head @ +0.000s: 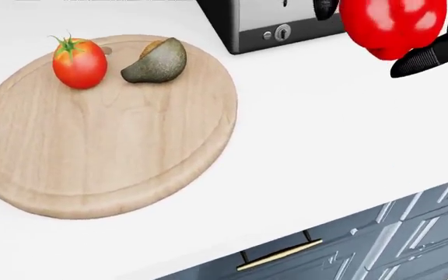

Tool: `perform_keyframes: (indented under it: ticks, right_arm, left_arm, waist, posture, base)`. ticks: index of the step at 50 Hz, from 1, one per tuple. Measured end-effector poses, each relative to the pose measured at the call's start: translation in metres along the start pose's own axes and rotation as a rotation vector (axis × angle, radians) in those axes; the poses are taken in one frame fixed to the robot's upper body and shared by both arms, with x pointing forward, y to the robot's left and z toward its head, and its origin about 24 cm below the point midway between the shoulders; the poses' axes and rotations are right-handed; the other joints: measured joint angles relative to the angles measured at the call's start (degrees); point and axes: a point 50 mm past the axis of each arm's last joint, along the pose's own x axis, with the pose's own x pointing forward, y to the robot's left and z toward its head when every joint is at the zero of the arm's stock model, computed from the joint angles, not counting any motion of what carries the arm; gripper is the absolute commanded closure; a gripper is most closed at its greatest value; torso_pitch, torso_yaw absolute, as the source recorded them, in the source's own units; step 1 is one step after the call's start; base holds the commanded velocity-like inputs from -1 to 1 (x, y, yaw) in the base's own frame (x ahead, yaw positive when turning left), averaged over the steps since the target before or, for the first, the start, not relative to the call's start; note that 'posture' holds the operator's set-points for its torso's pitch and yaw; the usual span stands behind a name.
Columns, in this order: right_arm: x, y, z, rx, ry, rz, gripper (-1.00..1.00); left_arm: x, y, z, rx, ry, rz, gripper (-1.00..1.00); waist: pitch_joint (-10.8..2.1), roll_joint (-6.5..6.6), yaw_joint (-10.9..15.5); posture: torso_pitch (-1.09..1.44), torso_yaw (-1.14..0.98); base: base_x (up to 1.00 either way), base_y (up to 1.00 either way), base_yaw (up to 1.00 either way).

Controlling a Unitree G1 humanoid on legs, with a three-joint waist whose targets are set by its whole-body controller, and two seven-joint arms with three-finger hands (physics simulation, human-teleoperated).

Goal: Place the avocado, onion, tomato and bell pepper on the cutting board.

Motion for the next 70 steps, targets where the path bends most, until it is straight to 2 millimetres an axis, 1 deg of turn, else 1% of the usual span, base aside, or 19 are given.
perform_keyframes:
  ticks: [5,8,9,11,13,15,16,17,18,21,22,23,26,35,42,49,52,54,70]
  right_arm:
    - [-0.003,0.005,-0.008,-0.001,0.034,0.028,1.00]
    - [0.000,0.005,-0.006,-0.017,0.021,0.037,1.00]
    - [0.001,0.004,-0.005,-0.023,0.017,0.035,1.00]
    - [0.001,0.002,-0.002,-0.039,0.008,0.024,1.00]
    - [0.000,0.004,-0.002,-0.039,0.009,0.023,1.00]
    - [0.003,0.006,-0.001,-0.038,0.005,0.039,1.00]
    - [0.004,0.005,0.003,-0.043,0.000,0.044,0.71]
    - [0.005,0.005,0.006,-0.050,-0.004,0.047,0.91]
    - [0.005,0.005,0.008,-0.051,-0.008,0.049,0.98]
    - [0.000,0.011,0.005,-0.061,-0.002,0.070,1.00]
    - [-0.001,0.015,0.003,-0.054,0.003,0.082,1.00]
    - [0.000,0.020,-0.001,-0.043,0.011,0.103,1.00]
    - [0.003,0.025,-0.007,-0.023,0.037,0.149,1.00]
    - [0.008,0.008,0.002,-0.106,0.026,0.084,1.00]
    - [0.023,0.011,0.006,-0.147,-0.002,0.097,1.00]
    - [0.044,0.015,-0.002,-0.189,0.001,0.112,1.00]
    - [0.076,0.028,0.007,-0.232,-0.052,0.116,1.00]
    - [0.087,0.037,0.015,-0.271,-0.088,0.138,1.00]
    - [0.105,0.062,0.024,-0.326,-0.136,0.182,1.00]
  left_arm:
    - [0.005,-0.004,0.000,-0.013,-0.005,-0.023,1.00]
    - [0.000,0.000,0.000,-0.005,0.005,-0.006,1.00]
    - [-0.002,0.003,0.000,0.002,0.007,0.009,1.00]
    - [-0.006,0.009,0.002,0.019,0.008,0.040,1.00]
    - [-0.004,0.005,0.004,0.016,-0.007,0.034,1.00]
    - [-0.001,0.000,0.003,0.009,-0.008,0.005,1.00]
    - [-0.002,0.000,0.002,0.006,-0.001,0.003,1.00]
    - [-0.003,0.001,0.000,0.002,0.004,0.007,1.00]
    - [-0.003,0.002,0.000,-0.002,0.007,0.010,1.00]
    - [-0.002,0.002,0.002,0.002,0.001,0.009,1.00]
    - [-0.002,0.001,0.002,0.002,0.000,0.009,1.00]
    - [-0.001,0.000,0.001,-0.003,0.001,0.005,1.00]
    - [0.000,-0.001,-0.001,-0.013,0.005,-0.008,1.00]
    - [-0.001,0.004,0.001,0.000,-0.001,0.015,1.00]
    - [0.001,0.003,0.002,-0.004,-0.007,0.010,1.00]
    - [0.002,0.002,0.002,-0.007,-0.009,0.008,1.00]
    - [0.004,-0.001,0.000,-0.027,-0.011,0.019,1.00]
    - [0.005,-0.002,0.003,-0.017,-0.025,0.020,1.00]
    - [0.005,-0.003,0.000,-0.030,-0.025,0.026,1.00]
  waist:
    - [0.61,-0.08,0.46]
    - [-0.21,-0.01,1.22]
    - [-0.29,-0.59,1.42]
    - [-0.01,-2.79,1.56]
    - [0.45,-2.78,1.03]
    - [0.07,-3.73,1.67]
    - [0.06,-3.68,1.80]
    - [0.23,-3.30,1.62]
    - [0.57,-2.71,1.25]
    - [0.75,0.62,-0.09]
    - [0.84,0.87,-0.39]
    - [1.33,0.60,-0.41]
    - [1.27,0.37,-0.41]
    - [0.05,0.67,-0.53]
    - [0.20,0.69,-0.66]
    - [0.46,0.84,-0.85]
    - [0.20,1.27,-1.34]
    - [0.33,1.36,-1.12]
    - [0.25,1.09,-0.96]
  posture:
    - [0.00,0.00]
    - [0.00,0.00]
    - [0.00,0.00]
    - [0.00,0.00]
    - [0.00,0.00]
    - [0.00,0.00]
    - [0.00,0.00]
    - [0.00,0.00]
    - [0.00,0.00]
    - [0.00,0.00]
    - [0.00,0.00]
    - [0.00,0.00]
    - [0.00,0.00]
    - [0.00,0.00]
    - [0.00,0.00]
    - [0.00,0.00]
    - [0.00,0.00]
    - [0.00,0.00]
    - [0.00,0.00]
  base:
    - [0.13,0.00,0.87]
    - [0.17,0.00,1.00]
    - [0.17,0.00,1.00]
    - [0.18,0.00,1.00]
    - [0.18,0.00,1.00]
    - [0.00,0.00,0.21]
    - [0.00,0.00,0.00]
    - [0.00,0.00,0.00]
    - [0.00,0.00,0.00]
    - [0.00,0.00,0.00]
    - [0.00,0.00,0.00]
    - [0.00,0.00,0.00]
    - [0.00,0.00,0.00]
    - [0.00,0.00,0.00]
    - [0.00,0.00,0.00]
    - [0.00,0.00,0.00]
    - [0.00,0.00,0.00]
    - [0.00,0.00,0.00]
    - [0.00,0.00,0.00]
